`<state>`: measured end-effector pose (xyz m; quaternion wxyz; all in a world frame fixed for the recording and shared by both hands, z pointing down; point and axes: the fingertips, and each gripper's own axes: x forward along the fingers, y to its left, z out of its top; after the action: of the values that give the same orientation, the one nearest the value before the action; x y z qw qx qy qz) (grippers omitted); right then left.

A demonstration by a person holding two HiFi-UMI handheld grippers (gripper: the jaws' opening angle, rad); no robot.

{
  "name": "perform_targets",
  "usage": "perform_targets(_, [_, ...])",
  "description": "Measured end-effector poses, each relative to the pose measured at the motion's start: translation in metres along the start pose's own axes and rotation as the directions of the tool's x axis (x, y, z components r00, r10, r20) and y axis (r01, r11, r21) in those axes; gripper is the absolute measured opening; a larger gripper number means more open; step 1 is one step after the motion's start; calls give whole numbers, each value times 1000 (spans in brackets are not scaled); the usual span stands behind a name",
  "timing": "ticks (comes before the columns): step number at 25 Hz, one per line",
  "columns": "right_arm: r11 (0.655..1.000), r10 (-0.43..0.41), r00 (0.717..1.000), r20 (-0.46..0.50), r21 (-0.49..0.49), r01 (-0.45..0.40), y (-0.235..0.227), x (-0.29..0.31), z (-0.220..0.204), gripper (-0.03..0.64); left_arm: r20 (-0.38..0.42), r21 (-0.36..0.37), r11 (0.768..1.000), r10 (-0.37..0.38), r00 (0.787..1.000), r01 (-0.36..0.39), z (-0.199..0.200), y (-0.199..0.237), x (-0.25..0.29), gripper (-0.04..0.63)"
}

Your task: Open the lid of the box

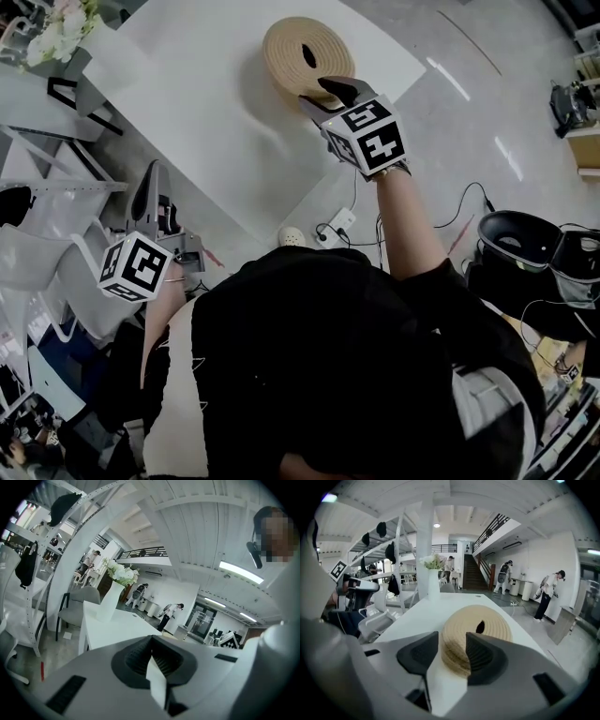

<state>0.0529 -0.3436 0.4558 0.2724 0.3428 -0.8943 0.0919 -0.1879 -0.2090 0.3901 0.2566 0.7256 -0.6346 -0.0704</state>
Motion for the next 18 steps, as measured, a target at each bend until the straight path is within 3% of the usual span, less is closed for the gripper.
perform_targets(6, [995,-4,995,-95,-103,-6,6,3,-17,209,15,-9,1000,-12,1000,12,0,-6,-2,11])
perform_targets(18, [968,-41,989,-145,-251,3,4,19,-24,184,35,-40,999,-16,999,18,-1,-3,3,9])
